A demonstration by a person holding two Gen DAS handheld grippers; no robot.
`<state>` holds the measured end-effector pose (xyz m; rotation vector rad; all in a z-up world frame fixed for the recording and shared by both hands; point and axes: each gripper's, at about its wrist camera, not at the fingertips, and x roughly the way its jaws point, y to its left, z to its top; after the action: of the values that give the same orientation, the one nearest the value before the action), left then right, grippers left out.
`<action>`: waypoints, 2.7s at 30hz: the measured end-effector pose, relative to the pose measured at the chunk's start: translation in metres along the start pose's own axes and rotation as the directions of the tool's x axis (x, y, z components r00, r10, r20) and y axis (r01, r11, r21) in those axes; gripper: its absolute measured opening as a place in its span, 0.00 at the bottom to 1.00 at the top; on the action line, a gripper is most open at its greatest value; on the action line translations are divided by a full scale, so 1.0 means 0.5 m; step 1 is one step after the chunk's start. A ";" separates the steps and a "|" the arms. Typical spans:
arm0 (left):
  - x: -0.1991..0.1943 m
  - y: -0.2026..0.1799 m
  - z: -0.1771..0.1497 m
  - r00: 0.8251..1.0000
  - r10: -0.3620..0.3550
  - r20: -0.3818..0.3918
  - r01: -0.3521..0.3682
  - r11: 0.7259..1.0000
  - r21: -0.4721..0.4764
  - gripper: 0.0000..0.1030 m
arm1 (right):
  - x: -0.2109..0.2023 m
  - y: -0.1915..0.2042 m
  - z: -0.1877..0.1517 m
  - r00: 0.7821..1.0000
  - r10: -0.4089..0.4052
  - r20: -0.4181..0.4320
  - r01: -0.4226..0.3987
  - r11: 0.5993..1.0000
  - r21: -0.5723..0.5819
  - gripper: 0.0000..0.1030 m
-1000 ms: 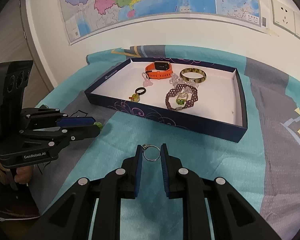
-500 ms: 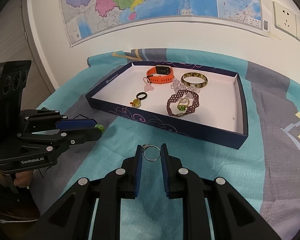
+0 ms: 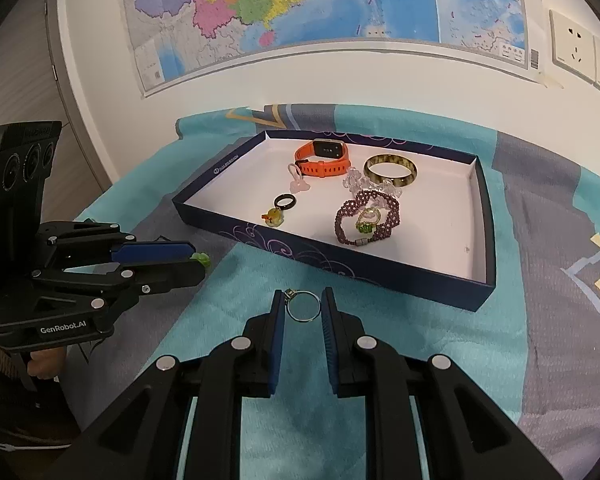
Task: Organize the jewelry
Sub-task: 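Carry the silver ring with the right gripper while the left gripper carries the green ring into the box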
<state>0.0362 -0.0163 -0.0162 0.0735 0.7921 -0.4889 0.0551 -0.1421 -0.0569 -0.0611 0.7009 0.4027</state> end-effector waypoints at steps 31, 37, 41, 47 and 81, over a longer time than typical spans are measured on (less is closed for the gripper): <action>-0.003 -0.005 0.020 1.000 -0.001 0.023 0.001 1.000 0.009 0.21 | 0.001 -0.006 0.019 1.000 0.002 0.018 -0.002 1.000 -0.007 0.16; -0.002 -0.006 0.027 1.000 -0.001 0.028 0.001 1.000 0.006 0.21 | 0.002 -0.005 0.021 1.000 0.002 0.018 -0.002 1.000 -0.008 0.16; -0.004 -0.005 0.029 0.999 0.000 0.033 0.000 1.000 0.006 0.21 | 0.002 -0.004 0.021 1.000 0.001 0.019 -0.001 1.000 -0.011 0.16; -0.006 -0.003 0.032 0.999 0.000 0.040 0.000 1.000 0.007 0.21 | 0.006 -0.005 0.028 1.000 0.002 0.022 -0.001 1.000 -0.011 0.16; -0.008 0.003 0.048 0.998 0.006 0.063 -0.007 1.000 0.011 0.21 | 0.014 -0.004 0.051 0.999 0.012 0.038 -0.011 1.000 -0.015 0.16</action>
<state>0.0505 -0.0194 0.0034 0.0705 0.7275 -0.4871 0.0765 -0.1368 -0.0421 -0.0631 0.6615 0.4191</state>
